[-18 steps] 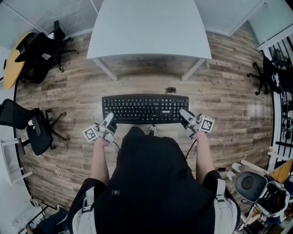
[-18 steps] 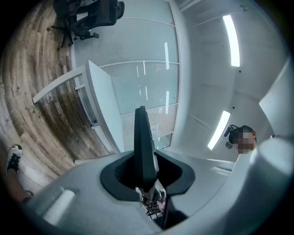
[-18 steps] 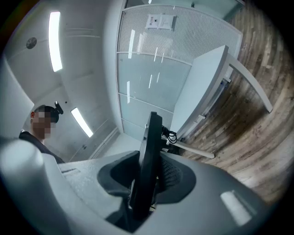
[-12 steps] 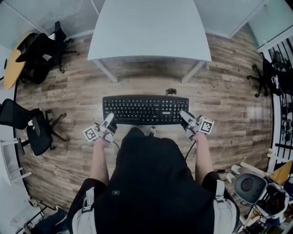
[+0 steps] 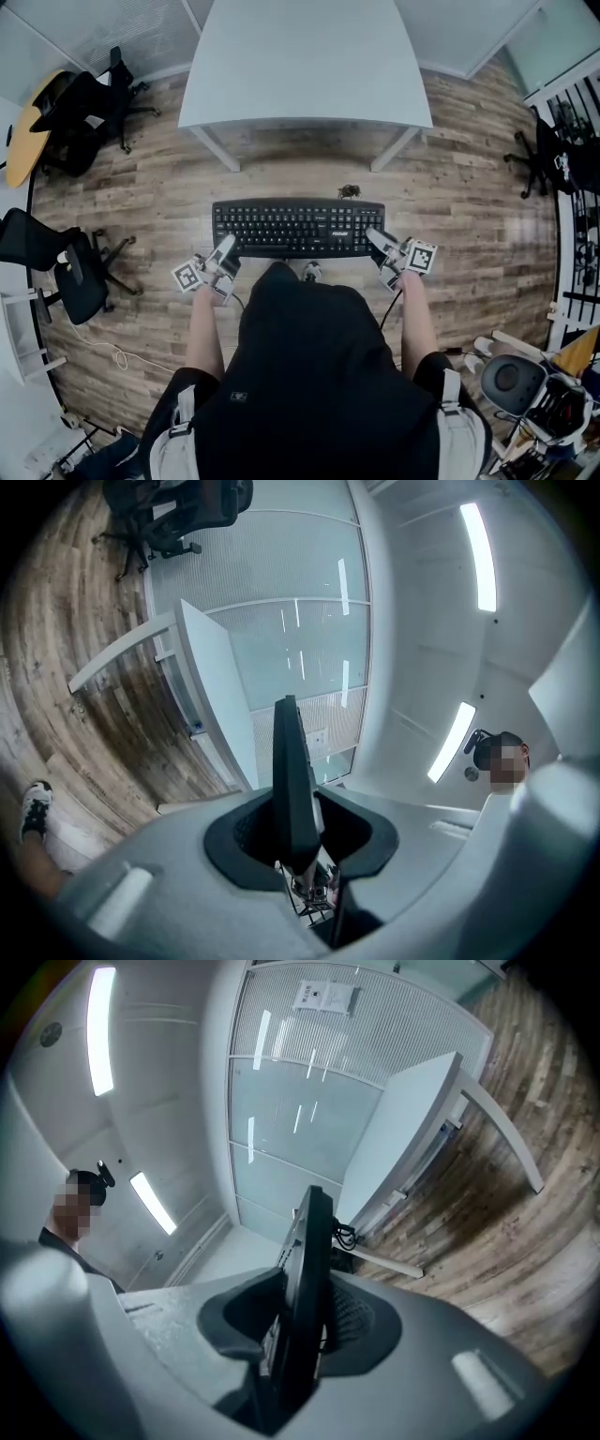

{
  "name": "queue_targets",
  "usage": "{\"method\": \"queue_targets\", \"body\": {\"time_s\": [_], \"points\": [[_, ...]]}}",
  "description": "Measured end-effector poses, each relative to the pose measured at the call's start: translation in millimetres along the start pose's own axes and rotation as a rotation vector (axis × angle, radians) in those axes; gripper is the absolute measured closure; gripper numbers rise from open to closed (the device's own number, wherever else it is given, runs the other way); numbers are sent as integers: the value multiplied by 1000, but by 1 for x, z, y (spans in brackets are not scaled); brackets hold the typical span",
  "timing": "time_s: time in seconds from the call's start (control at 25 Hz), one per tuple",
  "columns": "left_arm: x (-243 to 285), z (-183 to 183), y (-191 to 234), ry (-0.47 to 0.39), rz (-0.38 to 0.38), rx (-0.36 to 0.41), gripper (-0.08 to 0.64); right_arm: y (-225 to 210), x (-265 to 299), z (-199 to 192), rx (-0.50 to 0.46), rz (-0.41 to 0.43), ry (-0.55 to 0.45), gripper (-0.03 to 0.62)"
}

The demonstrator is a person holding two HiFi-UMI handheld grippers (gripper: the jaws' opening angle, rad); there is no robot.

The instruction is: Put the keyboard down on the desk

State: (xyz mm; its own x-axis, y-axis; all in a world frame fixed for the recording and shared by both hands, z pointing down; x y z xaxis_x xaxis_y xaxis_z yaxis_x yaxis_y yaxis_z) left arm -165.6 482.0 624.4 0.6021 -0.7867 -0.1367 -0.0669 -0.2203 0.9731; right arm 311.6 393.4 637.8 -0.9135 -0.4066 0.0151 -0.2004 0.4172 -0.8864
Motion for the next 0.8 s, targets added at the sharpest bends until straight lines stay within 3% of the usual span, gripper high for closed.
{"method": "queue_targets", "body": {"time_s": [0.2, 0.8], "points": [[4, 13, 6, 3, 9, -18, 479, -4, 10, 3, 22, -34, 4, 468], [45, 109, 31, 64, -4, -38, 479, -14, 85, 44, 20, -93, -47, 466]]}}
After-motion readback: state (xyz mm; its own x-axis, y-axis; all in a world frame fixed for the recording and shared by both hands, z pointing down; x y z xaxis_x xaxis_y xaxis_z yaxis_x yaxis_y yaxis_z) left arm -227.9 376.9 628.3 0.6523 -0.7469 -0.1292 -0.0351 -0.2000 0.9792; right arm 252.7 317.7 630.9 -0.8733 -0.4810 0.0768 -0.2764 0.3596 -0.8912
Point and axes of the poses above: the fingertips, and each gripper's own axes: x forward along the fingers, y to its left, z out of its top, the point moved 8 cm from there along -x, backward along the fingers, and after that the axes turned 4 degrees about -x, right-handed, at the moved point
